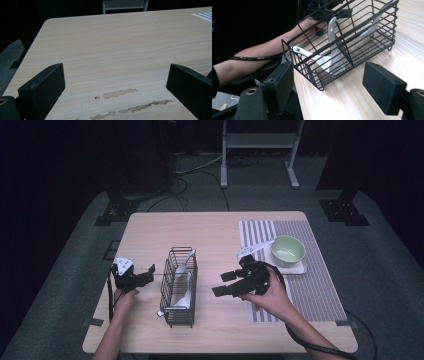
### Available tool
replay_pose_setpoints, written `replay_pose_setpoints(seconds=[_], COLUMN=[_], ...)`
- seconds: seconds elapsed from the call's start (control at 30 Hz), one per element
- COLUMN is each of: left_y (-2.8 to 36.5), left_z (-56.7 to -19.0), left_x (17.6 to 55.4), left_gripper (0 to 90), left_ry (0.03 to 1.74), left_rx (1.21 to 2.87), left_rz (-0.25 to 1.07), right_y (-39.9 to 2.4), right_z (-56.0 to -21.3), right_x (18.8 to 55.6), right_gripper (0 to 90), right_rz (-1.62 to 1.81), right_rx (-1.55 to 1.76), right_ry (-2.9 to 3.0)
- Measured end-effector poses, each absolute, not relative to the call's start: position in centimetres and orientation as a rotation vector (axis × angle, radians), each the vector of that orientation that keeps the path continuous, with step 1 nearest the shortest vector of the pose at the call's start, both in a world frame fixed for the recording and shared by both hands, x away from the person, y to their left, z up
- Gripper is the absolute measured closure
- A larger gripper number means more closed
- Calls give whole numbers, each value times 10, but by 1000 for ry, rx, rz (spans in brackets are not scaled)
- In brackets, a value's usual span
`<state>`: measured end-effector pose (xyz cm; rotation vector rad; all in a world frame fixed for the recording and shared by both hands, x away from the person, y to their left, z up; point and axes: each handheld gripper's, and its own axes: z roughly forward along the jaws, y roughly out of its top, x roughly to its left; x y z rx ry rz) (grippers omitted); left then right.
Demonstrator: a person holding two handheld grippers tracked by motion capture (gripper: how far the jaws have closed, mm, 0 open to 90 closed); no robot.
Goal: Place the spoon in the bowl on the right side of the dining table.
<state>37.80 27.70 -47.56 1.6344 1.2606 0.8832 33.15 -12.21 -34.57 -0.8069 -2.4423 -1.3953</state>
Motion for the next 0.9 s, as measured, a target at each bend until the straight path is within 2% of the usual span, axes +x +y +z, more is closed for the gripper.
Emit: replay_pose_setpoints(seconds=[0.9], left_y=[277], left_z=[-476], left_x=[378], left_gripper=[10], left_ry=[1263], left_rx=[1630], left_rz=[879], right_y=[-86], right_z=[-338], right_x=[347], right_gripper=[244], right_rz=[-1339], right_rx=[-779], right_ry=[-2456])
